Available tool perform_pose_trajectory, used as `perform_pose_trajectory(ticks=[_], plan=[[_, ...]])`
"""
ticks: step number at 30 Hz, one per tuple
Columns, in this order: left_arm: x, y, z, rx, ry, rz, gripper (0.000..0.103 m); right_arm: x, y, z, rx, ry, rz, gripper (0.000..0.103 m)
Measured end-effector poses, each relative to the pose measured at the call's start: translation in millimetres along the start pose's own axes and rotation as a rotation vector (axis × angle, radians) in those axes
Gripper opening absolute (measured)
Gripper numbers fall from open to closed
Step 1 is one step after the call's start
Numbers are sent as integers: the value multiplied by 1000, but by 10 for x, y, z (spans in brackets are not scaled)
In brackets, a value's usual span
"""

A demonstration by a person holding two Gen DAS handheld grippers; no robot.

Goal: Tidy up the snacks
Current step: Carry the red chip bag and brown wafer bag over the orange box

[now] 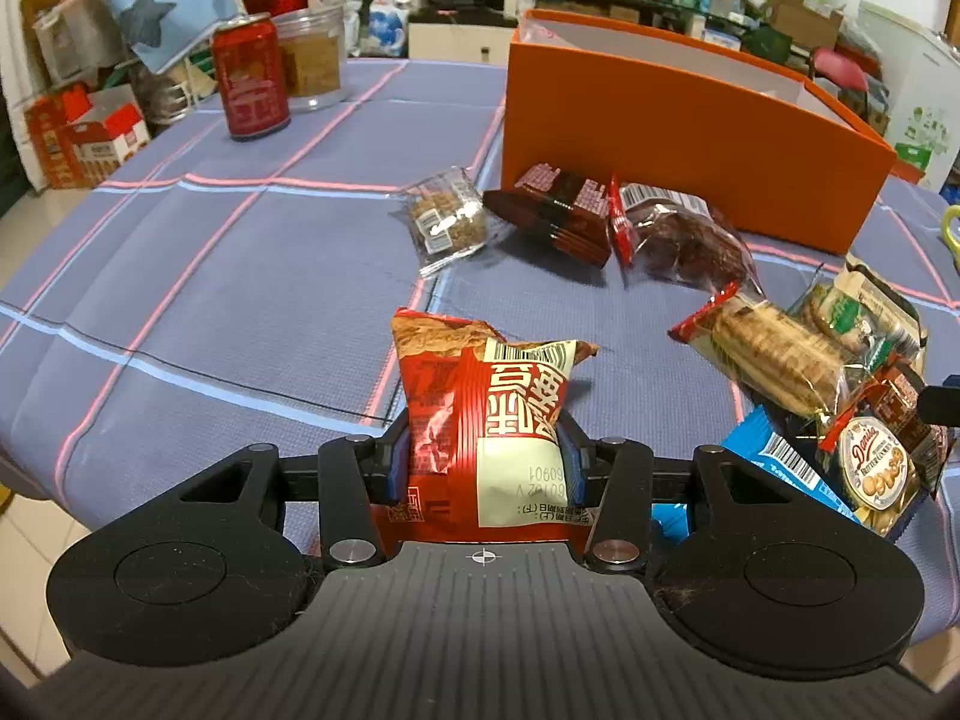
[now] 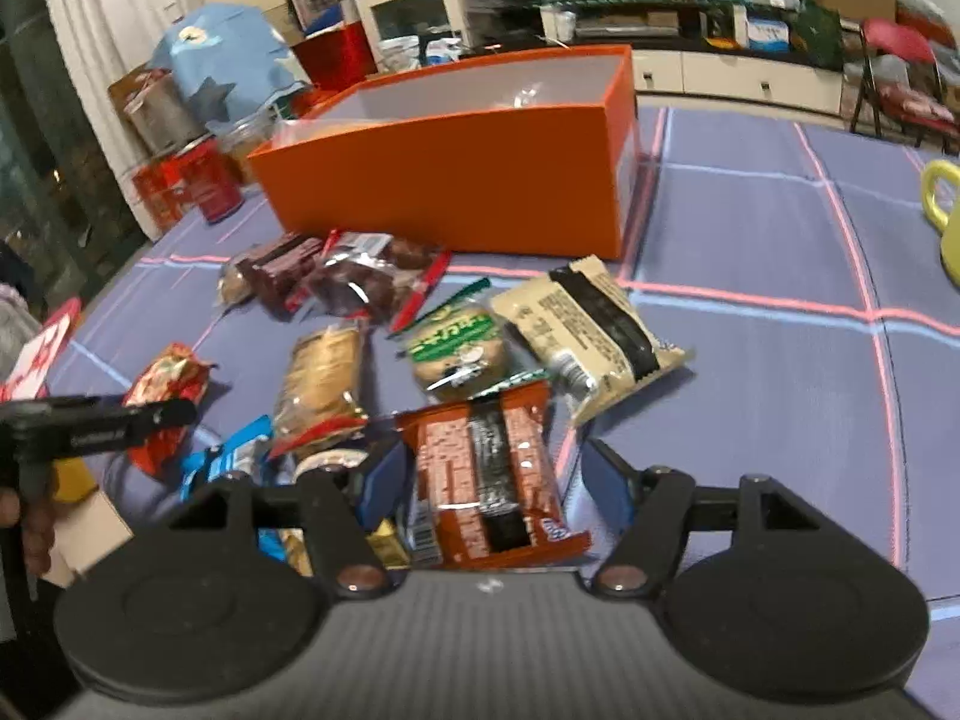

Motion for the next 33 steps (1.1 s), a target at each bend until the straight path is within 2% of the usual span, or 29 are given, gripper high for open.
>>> perform_pose_trajectory(ticks=[5,8,9,10,12,15,18,22,30,33], plan=[[-4,-18,-18,-1,3,3,50,-101,-128,22,-34,50,1,72],[14,-26,-18,2,-8,-5,50,-157,-246,57,-72,143,95,71],[23,-29,-20,3,-14,-9,50,-174,-259,59,-72,170,122,68],[30,-33,-23,4,-15,-11,50,-166,-253,46,-75,162,135,52],[28,-35,-33,5,-5,-12,49,-149,-215,9,-69,138,157,48],[-3,30,-67,18,9,-12,48,-192,-82,-5,-27,146,143,48],[36,222,-141,83,-36,-35,48,-292,89,-7,29,175,151,48],[124,450,-318,141,-62,-7,48,-438,336,-57,140,212,188,48],[385,413,-735,150,-121,25,48,-470,335,-143,161,181,198,48],[506,360,-872,168,-163,7,48,-485,325,-186,170,164,209,49]])
Point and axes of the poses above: each gripper's, at about its wrist camera, not at the fingertips, and y roughly against the way its jaws point, x to its right, z to its underside, the point moved 3 cm from there along -y, roughly the way its jaws point, and after that the axes turned 2 degrees about x, right-handed, at the moved point
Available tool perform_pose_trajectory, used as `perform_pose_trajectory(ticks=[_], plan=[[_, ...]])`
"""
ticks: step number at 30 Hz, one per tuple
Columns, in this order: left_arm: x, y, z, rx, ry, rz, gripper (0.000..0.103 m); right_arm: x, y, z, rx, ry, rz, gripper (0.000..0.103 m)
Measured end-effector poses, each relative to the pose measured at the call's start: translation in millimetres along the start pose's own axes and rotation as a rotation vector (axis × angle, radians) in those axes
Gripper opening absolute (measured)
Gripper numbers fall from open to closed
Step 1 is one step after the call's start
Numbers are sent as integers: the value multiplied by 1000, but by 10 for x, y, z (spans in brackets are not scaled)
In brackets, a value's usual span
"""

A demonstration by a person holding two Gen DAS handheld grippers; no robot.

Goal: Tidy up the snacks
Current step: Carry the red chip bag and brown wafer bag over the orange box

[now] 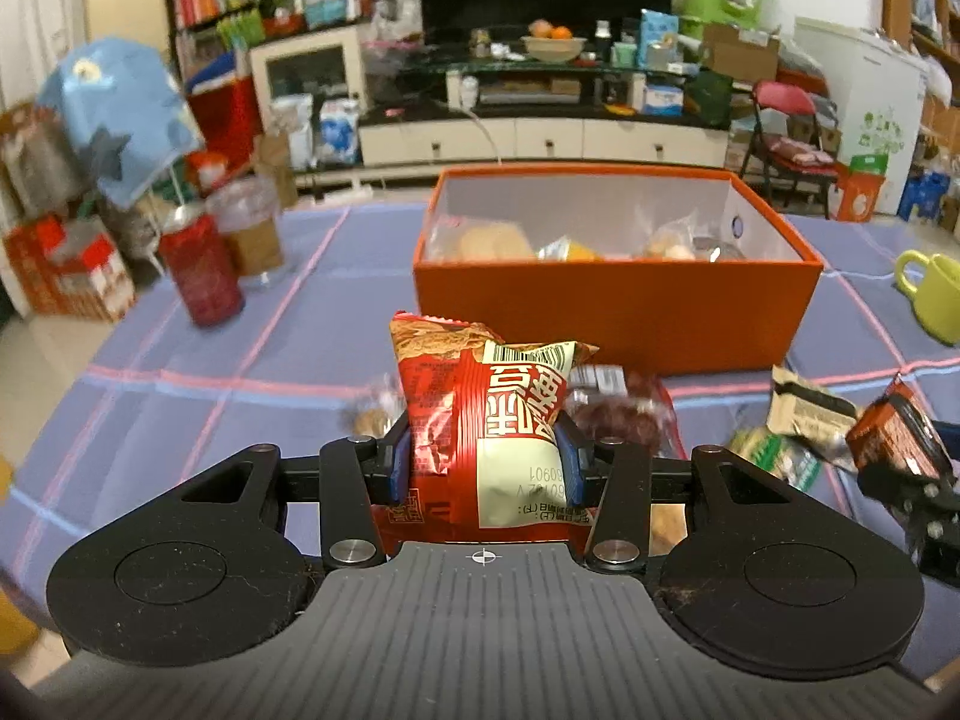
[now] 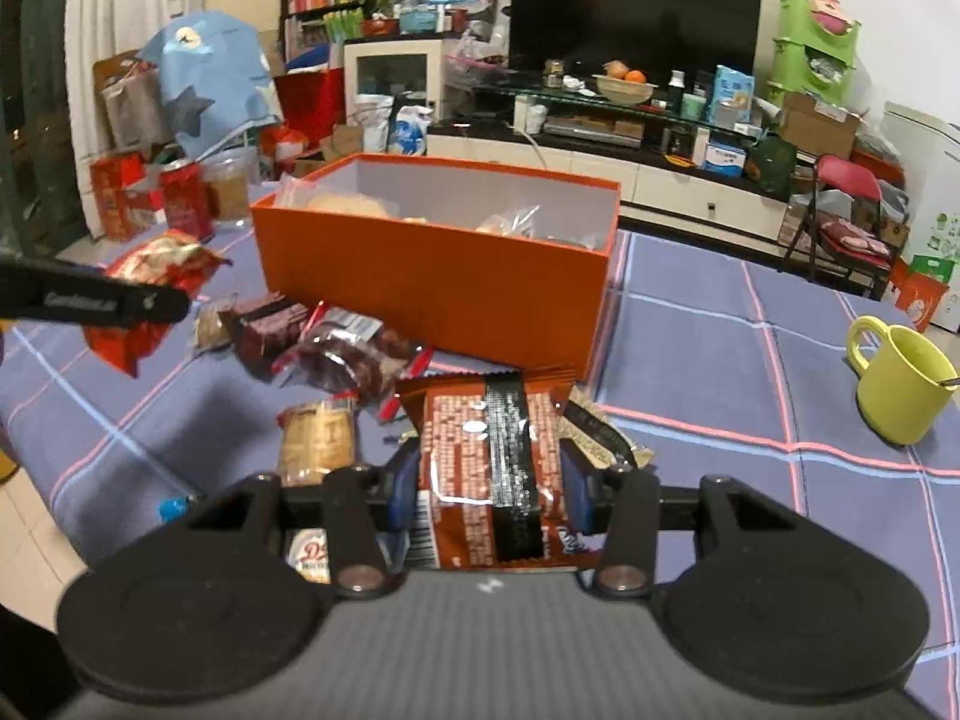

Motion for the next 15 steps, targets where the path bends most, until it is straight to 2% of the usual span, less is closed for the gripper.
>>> perform_pose_trajectory(ticks=[3,9,15], plan=[[51,-67,-89,17,-28,-21,48,-34,-41,-21,-3,-4,4,49],[77,-169,-181,9,-23,-5,48,-46,-69,-164,24,-30,2,49],[138,-210,-392,38,-20,21,48,-49,-115,-427,68,-40,4,49]])
Point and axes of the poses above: each gripper's, at about its wrist camera, not at the fingertips, and y roughly against the way its jaws point, x to its right, z to its underside, the point moved 3 cm from there along -y, roughly the way its jaws point, and after that the axes turned 2 degrees about x, right-handed, at the moved point
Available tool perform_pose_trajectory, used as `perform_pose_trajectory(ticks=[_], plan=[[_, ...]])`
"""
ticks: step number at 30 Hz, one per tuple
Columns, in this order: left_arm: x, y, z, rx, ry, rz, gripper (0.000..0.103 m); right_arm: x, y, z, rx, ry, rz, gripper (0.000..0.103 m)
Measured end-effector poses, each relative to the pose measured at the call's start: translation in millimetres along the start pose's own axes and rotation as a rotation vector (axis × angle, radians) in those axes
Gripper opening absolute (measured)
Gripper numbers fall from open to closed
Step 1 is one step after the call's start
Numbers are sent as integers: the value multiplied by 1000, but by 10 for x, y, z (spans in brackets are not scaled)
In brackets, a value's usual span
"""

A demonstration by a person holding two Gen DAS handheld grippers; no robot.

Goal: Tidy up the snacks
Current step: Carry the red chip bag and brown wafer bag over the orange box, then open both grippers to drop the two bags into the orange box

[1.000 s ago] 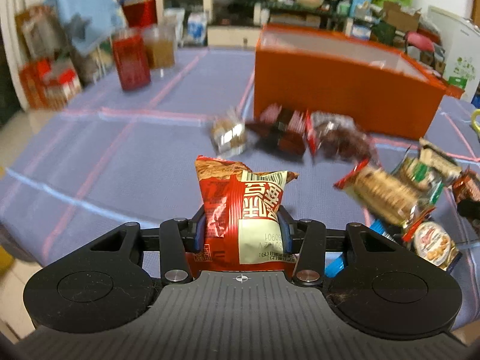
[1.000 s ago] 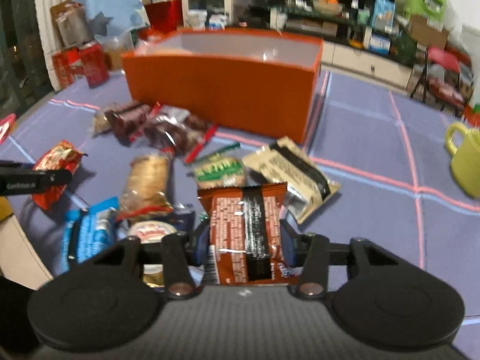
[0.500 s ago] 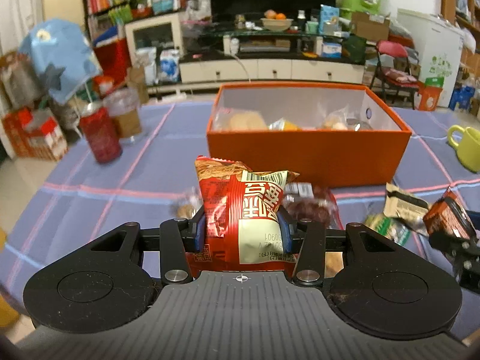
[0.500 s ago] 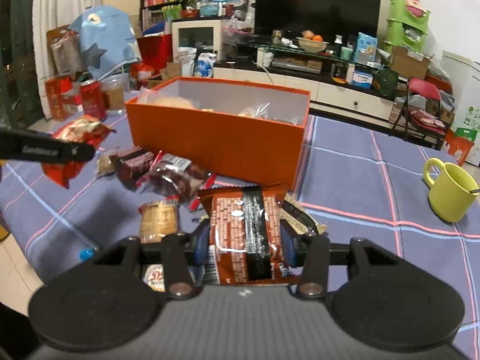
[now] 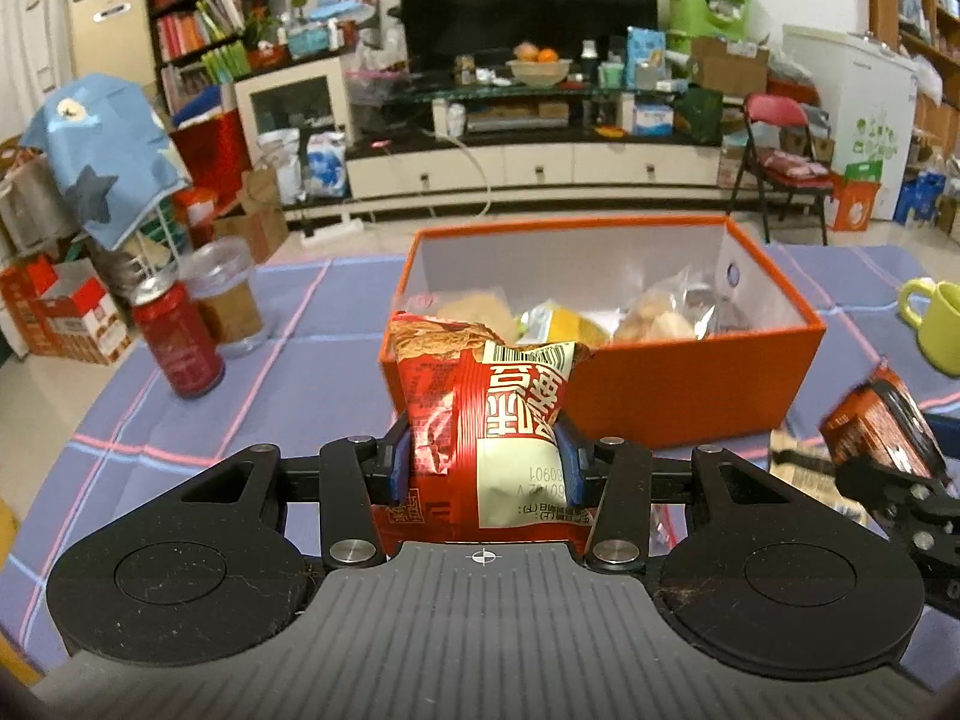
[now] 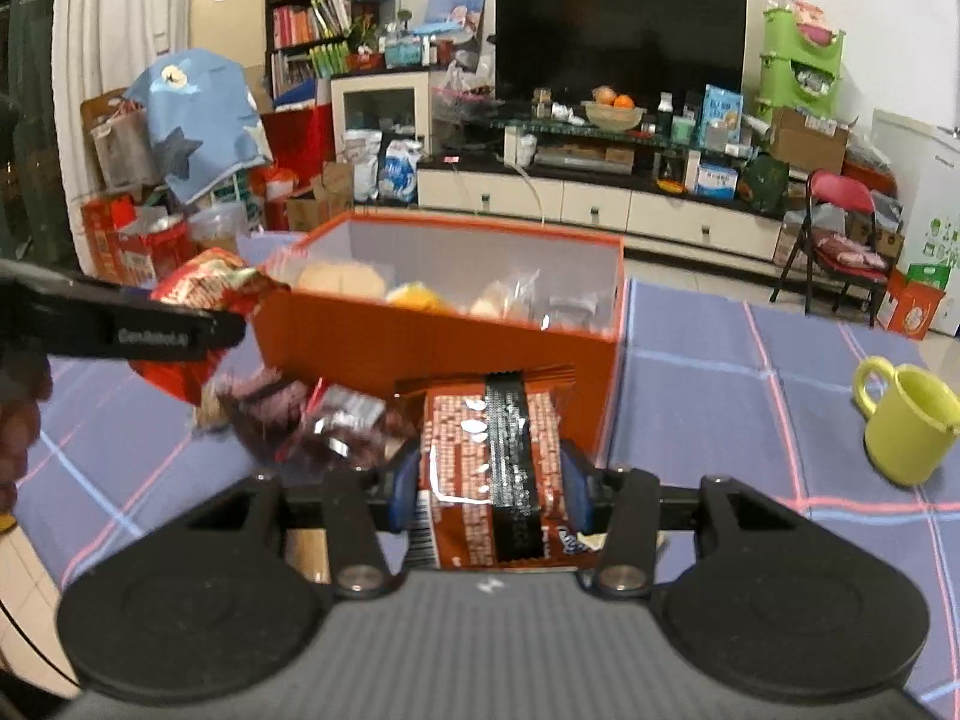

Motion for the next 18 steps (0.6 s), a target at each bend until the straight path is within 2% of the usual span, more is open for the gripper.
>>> perform_pose_trajectory(ticks=[4,10,14,18], plan=[[-56,-93,-161,18,14,8,48,49,-115,-228,35,-6,8,48],[-205,-322,-541,66,55,-6,48,347,-433,-661,87,-73,31,49],[-133,-622,-734,54,78,21,48,417,-832,-877,79,-104,18,48],[-9,-842,-753,34,55,51,48,422,-1051,-933,81,-126,5,48]])
Point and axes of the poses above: each gripper's, at about its wrist camera, not at the fingertips, and y roughly against the way its jaws point, x to its right, z to its underside, the point moved 3 cm from there along -y, roughly the way its jaws point, and after that the axes turned 2 degrees about x, right-handed, at the moved point
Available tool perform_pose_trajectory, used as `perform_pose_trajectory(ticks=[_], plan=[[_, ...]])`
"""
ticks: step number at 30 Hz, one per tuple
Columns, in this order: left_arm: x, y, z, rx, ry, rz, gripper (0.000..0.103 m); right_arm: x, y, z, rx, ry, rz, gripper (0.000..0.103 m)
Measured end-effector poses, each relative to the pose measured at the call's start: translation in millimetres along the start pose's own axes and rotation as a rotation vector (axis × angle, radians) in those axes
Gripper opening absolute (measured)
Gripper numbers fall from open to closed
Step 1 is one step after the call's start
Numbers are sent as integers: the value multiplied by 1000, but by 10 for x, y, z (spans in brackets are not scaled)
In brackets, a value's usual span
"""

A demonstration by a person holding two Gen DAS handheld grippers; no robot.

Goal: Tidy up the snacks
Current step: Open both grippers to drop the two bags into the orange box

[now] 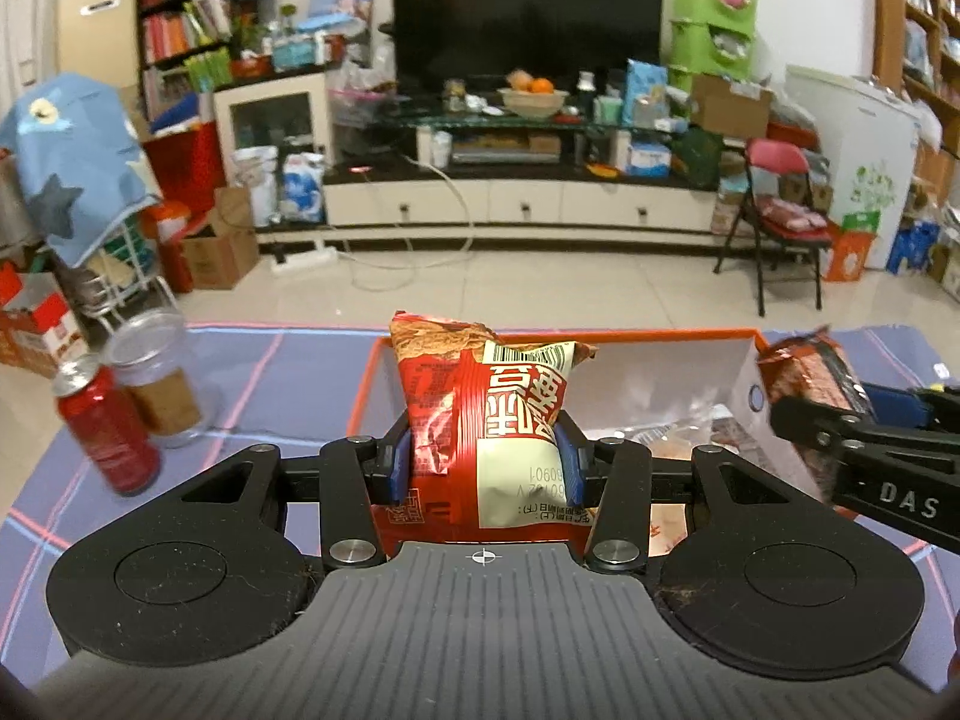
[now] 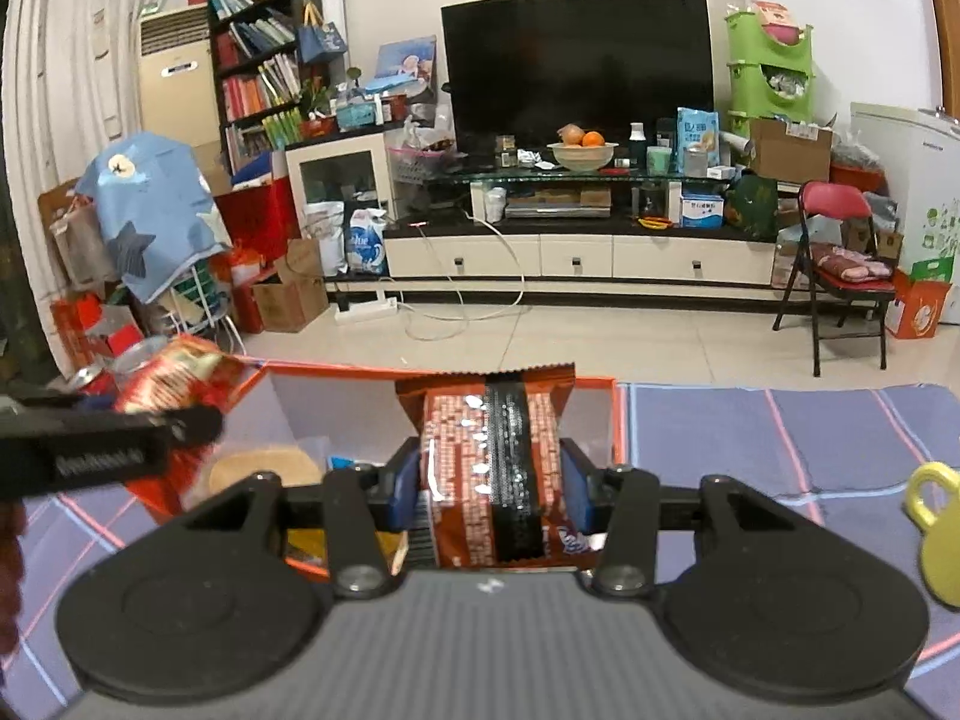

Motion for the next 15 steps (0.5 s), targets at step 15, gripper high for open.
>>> perform_pose_trajectory(ticks=[15], plan=[[-399,533,298,-9,127,-6,86,72,429,52,-12,107,-94,68]])
Point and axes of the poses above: each gripper's, at about its wrist camera, not at the fingertips, and y roughly against the way its jaws point, x to its right, z to its underside, the point moved 3 cm from there along -y, roughly the way its jaws point, and after that the axes turned 2 degrees about x, right-handed, at the moved point
